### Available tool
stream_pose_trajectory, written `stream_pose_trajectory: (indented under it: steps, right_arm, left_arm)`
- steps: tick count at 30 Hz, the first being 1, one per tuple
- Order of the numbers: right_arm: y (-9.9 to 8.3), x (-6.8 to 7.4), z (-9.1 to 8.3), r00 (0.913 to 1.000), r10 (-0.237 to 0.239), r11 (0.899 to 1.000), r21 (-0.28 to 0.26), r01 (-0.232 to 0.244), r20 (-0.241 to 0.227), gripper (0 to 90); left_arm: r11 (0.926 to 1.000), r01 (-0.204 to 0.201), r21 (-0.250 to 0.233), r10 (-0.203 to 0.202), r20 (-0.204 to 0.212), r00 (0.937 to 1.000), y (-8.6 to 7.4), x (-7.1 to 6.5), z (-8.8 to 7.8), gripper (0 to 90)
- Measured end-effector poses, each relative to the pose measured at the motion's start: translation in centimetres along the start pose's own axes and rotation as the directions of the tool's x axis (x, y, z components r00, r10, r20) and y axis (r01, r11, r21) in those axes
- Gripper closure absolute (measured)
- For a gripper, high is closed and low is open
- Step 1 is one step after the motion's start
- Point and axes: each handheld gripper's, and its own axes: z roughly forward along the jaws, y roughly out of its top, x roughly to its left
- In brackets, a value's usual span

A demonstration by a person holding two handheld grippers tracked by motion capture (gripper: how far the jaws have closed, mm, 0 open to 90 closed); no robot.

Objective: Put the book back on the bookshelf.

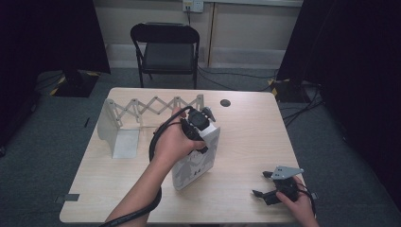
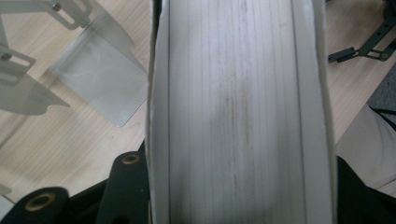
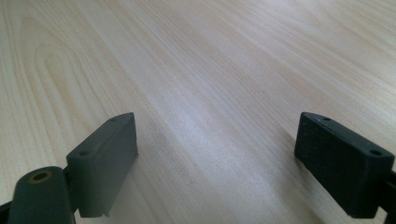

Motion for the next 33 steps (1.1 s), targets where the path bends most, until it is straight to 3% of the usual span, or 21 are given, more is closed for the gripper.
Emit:
stream_pose_trajectory:
  steps: [9,13,15,20,33]
  right_arm:
    - [0.0,0.0,0.0,1.0,0.0,1.0,0.0,0.0,0.0,12.4]
    - [0.0,0.0,0.0,1.0,0.0,1.0,0.0,0.0,-0.001,12.4]
    - [0.0,0.0,0.0,1.0,0.0,1.0,0.0,0.0,0.0,12.5]
    - [0.0,0.0,0.0,1.0,-0.001,1.0,0.0,0.001,0.0,12.5]
    - [0.0,0.0,0.0,1.0,0.0,1.0,0.0,0.0,-0.001,12.5]
  left_arm:
    - [0.9998,0.021,-0.001,-0.021,-0.019,0.9996,-0.4,0.7,-0.5,52.5]
    - [0.9982,0.06,-0.005,-0.06,-0.034,0.9976,-0.8,1.2,-0.7,52.5]
    - [0.9988,0.05,-0.001,-0.05,-0.035,0.9981,-0.8,1.3,-0.7,52.5]
    - [0.9968,0.08,-0.003,-0.08,-0.039,0.996,-1.3,1.8,-0.9,52.6]
    - [0.9944,0.105,-0.011,-0.105,-0.053,0.993,-1.8,2.4,-1.4,52.6]
